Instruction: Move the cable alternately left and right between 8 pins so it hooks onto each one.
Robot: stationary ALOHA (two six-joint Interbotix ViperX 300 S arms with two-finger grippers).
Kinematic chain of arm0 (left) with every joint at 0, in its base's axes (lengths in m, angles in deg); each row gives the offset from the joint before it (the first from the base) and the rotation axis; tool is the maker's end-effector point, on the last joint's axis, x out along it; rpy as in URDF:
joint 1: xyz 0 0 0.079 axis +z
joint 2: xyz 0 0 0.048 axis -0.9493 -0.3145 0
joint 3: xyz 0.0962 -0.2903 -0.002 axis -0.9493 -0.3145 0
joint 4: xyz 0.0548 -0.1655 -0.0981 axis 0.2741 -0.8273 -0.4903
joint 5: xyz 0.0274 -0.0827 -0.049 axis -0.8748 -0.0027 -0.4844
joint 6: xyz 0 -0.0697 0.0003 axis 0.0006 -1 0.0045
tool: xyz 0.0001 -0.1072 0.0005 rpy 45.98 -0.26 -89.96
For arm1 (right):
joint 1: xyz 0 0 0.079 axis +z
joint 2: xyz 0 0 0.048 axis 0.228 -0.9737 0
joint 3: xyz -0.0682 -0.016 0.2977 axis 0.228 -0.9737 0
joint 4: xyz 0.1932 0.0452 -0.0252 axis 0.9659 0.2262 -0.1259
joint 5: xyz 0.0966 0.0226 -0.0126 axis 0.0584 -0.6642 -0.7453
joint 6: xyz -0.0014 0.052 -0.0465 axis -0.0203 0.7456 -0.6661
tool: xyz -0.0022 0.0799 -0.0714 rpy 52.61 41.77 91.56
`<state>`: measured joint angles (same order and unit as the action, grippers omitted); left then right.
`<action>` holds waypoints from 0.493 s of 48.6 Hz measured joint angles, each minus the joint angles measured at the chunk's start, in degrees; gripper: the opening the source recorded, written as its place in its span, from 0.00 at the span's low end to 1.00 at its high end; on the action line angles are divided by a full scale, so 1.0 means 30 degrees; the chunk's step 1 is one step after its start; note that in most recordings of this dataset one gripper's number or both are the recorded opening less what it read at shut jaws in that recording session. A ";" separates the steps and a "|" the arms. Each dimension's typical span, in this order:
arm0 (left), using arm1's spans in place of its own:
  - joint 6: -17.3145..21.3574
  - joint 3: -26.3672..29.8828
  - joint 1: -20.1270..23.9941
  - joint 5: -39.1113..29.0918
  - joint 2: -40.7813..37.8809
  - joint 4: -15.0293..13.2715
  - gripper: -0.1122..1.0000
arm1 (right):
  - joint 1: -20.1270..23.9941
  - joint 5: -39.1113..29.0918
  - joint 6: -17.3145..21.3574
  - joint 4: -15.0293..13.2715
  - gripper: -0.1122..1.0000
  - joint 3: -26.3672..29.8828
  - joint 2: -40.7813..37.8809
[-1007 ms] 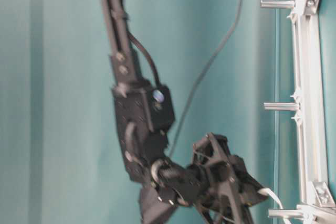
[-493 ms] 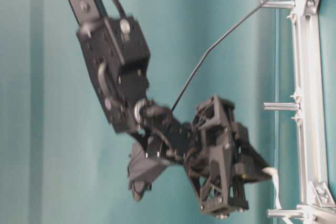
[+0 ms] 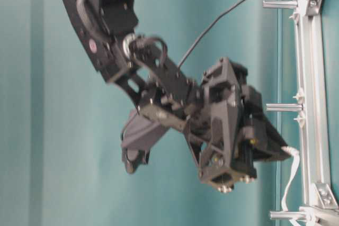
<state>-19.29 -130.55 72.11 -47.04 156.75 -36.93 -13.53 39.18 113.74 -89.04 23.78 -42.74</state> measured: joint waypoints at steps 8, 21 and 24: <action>0.0000 0.0029 0.0029 0.0000 0.0000 0.0000 0.60 | 0.0176 0.1113 0.0059 0.0000 0.23 -0.1494 0.1055; 0.0029 0.0000 0.0000 0.0000 0.0000 0.0029 0.60 | 0.0322 0.1641 0.0059 0.0615 0.23 -0.4863 0.3369; 0.0000 0.0029 0.0000 0.0000 -0.0029 0.0000 0.60 | 0.0293 0.1582 0.0059 0.0674 0.23 -0.5742 0.3984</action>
<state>-19.29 -130.46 72.11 -47.04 156.66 -36.93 -12.65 43.92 113.91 -87.02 6.56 -30.79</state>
